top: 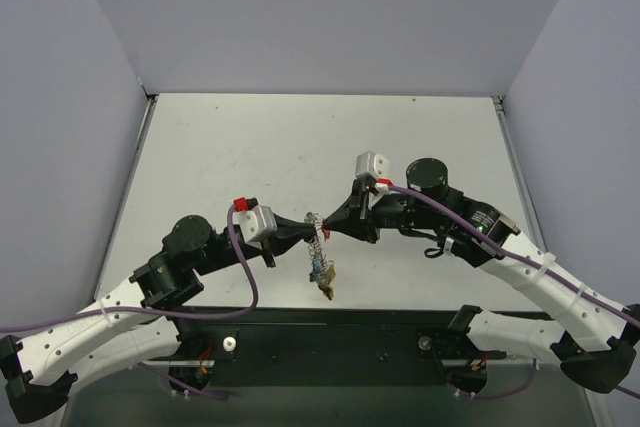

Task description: Put the keys on the keyring

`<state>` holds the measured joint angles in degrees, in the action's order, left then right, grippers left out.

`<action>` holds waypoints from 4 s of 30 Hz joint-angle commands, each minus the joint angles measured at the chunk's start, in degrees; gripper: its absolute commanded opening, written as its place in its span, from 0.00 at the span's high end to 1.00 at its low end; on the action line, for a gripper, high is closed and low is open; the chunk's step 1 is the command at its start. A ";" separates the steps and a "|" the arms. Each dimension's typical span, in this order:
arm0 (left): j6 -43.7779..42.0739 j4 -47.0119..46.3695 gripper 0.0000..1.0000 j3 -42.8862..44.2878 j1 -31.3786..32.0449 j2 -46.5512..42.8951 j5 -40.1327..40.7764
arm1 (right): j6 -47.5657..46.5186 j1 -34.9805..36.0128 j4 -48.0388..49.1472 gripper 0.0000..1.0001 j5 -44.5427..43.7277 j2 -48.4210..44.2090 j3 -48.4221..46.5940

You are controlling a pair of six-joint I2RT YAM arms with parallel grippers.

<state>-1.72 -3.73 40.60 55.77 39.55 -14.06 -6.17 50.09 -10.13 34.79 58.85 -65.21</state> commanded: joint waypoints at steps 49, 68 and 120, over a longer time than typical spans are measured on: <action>4.61 -7.79 1.00 2.82 0.13 -0.09 2.11 | -0.77 1.24 1.60 1.00 -0.60 -5.68 2.81; 13.66 -5.94 1.00 6.16 0.13 2.46 10.19 | -4.46 10.20 13.47 1.00 -26.06 -7.17 8.78; 14.72 -7.52 1.00 5.98 -0.04 3.87 10.38 | -8.15 13.64 15.05 1.00 -27.49 -5.76 7.29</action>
<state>13.26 -5.48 43.35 55.72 43.77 -3.11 -13.56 63.11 3.79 6.59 53.19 -55.27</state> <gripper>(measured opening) 0.019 0.026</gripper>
